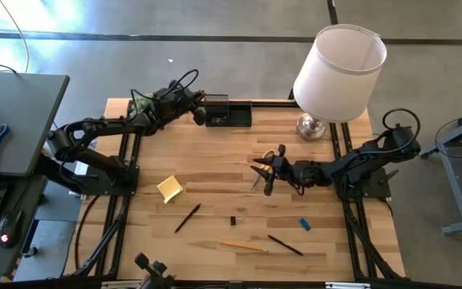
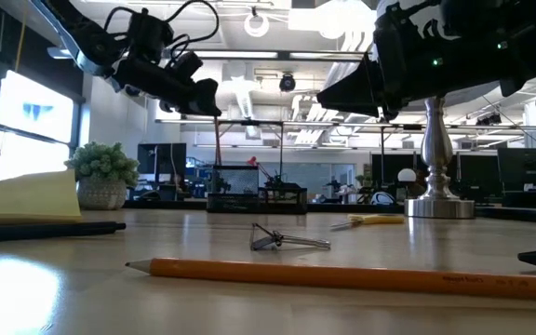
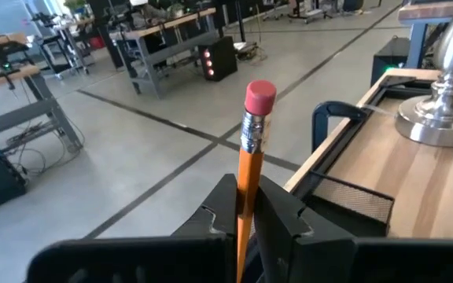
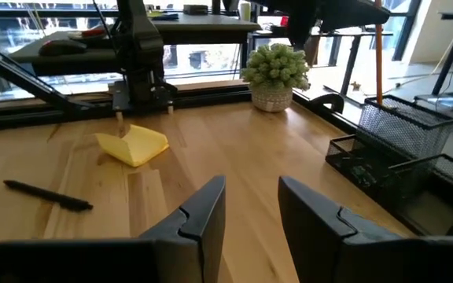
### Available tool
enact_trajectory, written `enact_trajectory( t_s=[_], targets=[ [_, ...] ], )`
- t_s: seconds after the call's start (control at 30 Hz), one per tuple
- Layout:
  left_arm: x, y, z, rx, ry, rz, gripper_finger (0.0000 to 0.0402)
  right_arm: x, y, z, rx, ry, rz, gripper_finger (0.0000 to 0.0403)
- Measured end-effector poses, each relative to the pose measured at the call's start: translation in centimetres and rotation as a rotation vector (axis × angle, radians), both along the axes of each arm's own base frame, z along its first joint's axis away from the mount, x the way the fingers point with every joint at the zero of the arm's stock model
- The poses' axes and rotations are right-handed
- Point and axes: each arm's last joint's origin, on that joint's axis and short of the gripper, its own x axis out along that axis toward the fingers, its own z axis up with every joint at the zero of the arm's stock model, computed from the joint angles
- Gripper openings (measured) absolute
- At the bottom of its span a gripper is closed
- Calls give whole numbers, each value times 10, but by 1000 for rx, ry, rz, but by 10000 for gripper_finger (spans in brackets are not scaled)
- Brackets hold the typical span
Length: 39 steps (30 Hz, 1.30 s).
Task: Pick and place office supplies into organizer
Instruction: Put the top orange pencil into the top left slot of the desk organizer, then put the left black pen into the top left slot of the desk organizer
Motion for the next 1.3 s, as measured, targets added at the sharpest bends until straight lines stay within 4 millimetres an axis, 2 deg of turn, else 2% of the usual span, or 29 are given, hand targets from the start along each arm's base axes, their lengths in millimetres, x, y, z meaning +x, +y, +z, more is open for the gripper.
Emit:
enact_trajectory(
  t_s=[0.17, 0.3, 0.5, 0.83, 1.3],
  targets=[
    [4, 5, -9, -12, 14, 8, 10, 0, 0, 0, 10, -3, -1, 115],
    [4, 16, -6, -48, -17, -21, 10, 0, 0, 0, 9, -4, -16, 115],
    [-2, 33, -9, -140, -35, -78, 10, 0, -2, 0, 11, -6, -32, 114],
    [-15, 54, -30, -205, -42, -78, 13, 0, -5, 0, 23, -10, -48, 114],
    [-14, 54, -30, -225, -76, -65, 121, 0, -5, -3, 27, 16, -50, 114]
  ],
)
